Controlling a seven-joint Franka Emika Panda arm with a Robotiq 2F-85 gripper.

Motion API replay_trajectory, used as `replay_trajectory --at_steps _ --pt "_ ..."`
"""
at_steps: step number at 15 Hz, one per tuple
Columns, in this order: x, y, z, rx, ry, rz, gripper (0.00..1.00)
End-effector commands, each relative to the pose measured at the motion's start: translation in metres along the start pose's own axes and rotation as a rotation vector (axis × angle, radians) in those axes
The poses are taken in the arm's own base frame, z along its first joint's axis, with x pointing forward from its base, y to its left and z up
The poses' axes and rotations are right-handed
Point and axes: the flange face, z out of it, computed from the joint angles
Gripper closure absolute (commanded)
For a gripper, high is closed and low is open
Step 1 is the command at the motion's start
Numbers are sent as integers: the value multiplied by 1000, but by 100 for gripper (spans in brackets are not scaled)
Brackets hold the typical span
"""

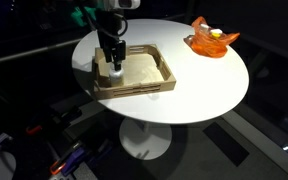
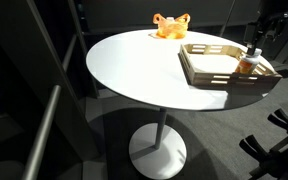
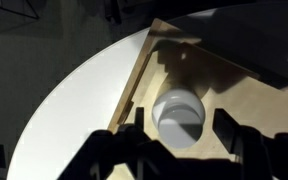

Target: Remove the white lid from the white container

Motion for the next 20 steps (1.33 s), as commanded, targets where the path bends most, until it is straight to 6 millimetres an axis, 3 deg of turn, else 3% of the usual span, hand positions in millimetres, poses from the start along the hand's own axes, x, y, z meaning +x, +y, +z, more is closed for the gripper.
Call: replay_trajectory --at_steps 1,9,12,14,16,20 --pt "7 1 -4 -19 24 9 31" --pt "9 -1 -3 -19 27 6 41" --pt "10 0 -4 -19 28 7 57" --pt "10 0 -6 -20 33 7 76" --pt "10 -1 -8 -21 37 4 81" --pt "11 -2 -11 -22 50 -16 81"
